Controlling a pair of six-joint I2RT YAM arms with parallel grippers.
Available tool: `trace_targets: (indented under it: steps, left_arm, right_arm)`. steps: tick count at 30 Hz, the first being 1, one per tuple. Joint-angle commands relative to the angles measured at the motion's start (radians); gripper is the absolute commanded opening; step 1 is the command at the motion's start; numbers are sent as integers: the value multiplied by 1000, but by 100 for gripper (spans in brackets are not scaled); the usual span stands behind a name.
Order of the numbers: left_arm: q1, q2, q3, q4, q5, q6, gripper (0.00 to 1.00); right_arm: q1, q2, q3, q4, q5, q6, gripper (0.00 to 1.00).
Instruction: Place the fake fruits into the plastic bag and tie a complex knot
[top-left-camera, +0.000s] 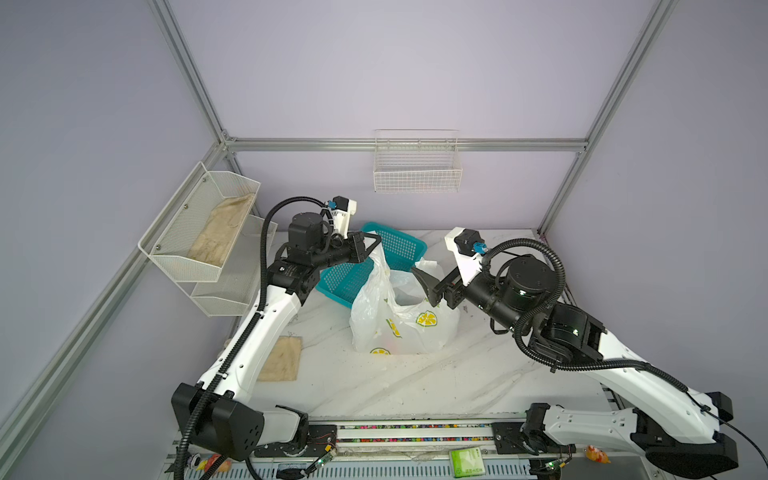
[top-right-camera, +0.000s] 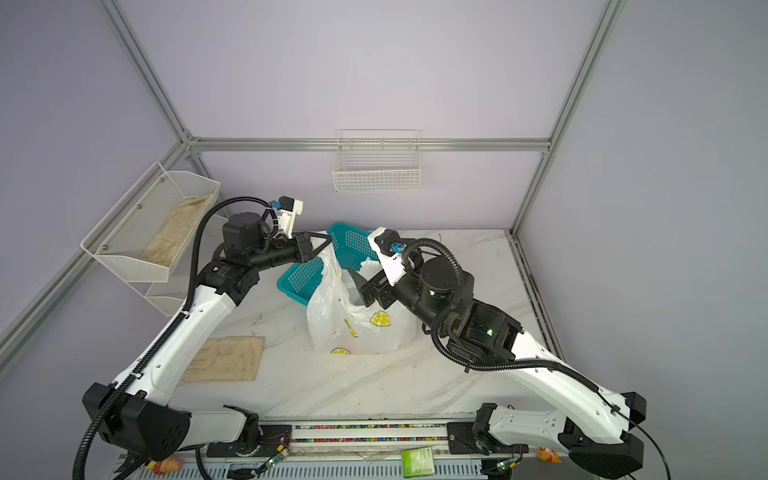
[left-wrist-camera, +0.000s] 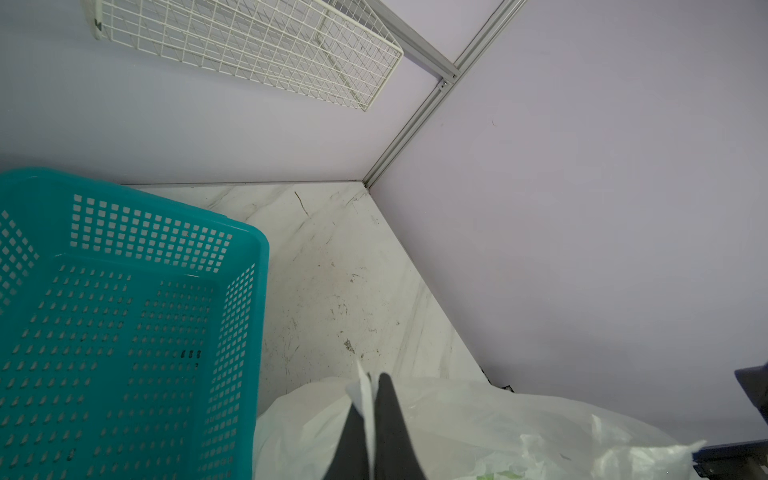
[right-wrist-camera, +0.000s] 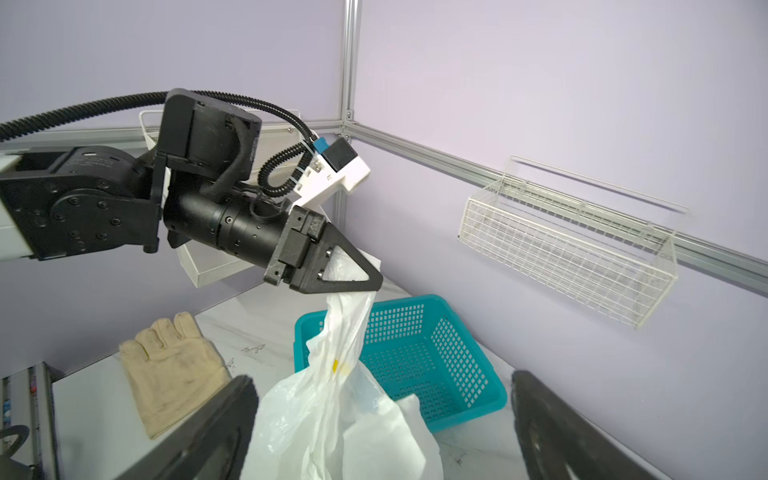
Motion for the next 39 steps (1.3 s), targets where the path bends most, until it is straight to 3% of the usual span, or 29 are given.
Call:
trace_targets:
  steps: [1, 6, 9, 16, 20, 23, 25, 27, 29, 33, 39]
  left_arm:
    - [6, -1, 97, 7, 6, 20, 0]
    - [8, 0, 102, -2, 7, 27, 0]
    - [7, 4, 105, 0, 16, 24, 0]
    - [7, -1, 97, 3, 21, 20, 0]
    - [6, -6, 97, 0, 17, 20, 0]
    - [6, -14, 97, -27, -15, 45, 0]
    - [9, -25, 97, -48, -53, 79, 2]
    - [8, -42, 99, -62, -93, 111, 9]
    - [9, -59, 93, -55, -122, 138, 28]
    - [9, -136, 56, 41, -173, 181, 58]
    - [-85, -212, 76, 69, -182, 423, 73]
  right_arm:
    - [-6, -24, -62, -49, 57, 16, 97]
    - [-21, -125, -199, -36, -60, 82, 97]
    - [-44, -137, -256, -31, -51, 103, 97]
    - [-217, -116, -372, 66, -236, 102, 97]
    - [-254, -92, -416, 159, -380, 96, 78]
    - [-260, -79, -447, 234, -423, 96, 55]
    - [-272, -65, -464, 286, -440, 95, 46]
    - [-293, -43, -468, 325, -450, 100, 33]
    - [-315, -28, -465, 357, -454, 111, 22]
    - [-369, 5, -441, 385, -498, 163, 12]
    - [-412, 41, -396, 383, -606, 252, 7]
